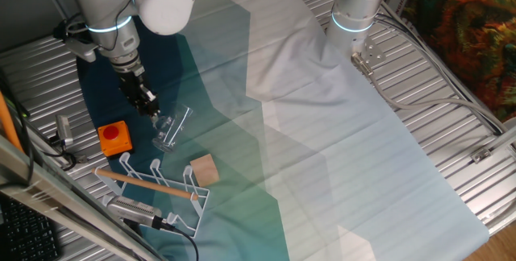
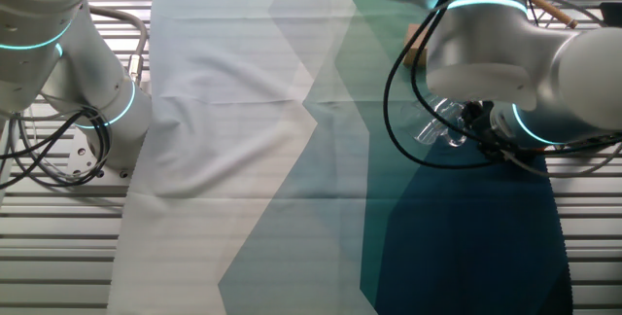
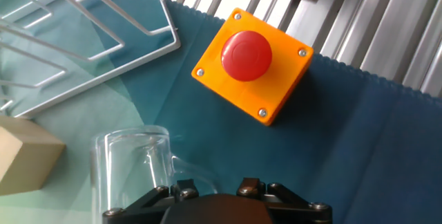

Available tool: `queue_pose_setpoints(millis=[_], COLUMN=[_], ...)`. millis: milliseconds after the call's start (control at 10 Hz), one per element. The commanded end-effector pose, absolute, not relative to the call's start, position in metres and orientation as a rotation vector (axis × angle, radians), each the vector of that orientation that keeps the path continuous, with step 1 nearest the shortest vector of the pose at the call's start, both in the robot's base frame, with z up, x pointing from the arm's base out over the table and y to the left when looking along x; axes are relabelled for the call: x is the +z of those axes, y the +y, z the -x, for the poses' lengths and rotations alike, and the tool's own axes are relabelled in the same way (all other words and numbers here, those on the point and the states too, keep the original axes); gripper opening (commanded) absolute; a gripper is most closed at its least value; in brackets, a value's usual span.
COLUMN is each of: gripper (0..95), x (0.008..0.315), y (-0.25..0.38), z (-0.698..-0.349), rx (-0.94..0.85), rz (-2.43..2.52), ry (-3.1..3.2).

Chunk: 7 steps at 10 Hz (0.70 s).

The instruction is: Put the cup on the cup rack

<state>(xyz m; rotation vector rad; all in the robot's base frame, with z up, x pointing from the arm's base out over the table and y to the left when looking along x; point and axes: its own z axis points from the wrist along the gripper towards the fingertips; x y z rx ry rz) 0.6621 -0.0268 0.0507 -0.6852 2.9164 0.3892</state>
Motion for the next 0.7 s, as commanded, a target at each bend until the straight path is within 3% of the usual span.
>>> queue_pose_setpoints(millis=[100,700], gripper=[38.0,38.0], x=[0.049,0.039], y=[-0.026,-0.018], z=[-0.663,-0.672], rx=[0.394,0.396], rz=[0.681,0.702], ry=[2.911,2.892])
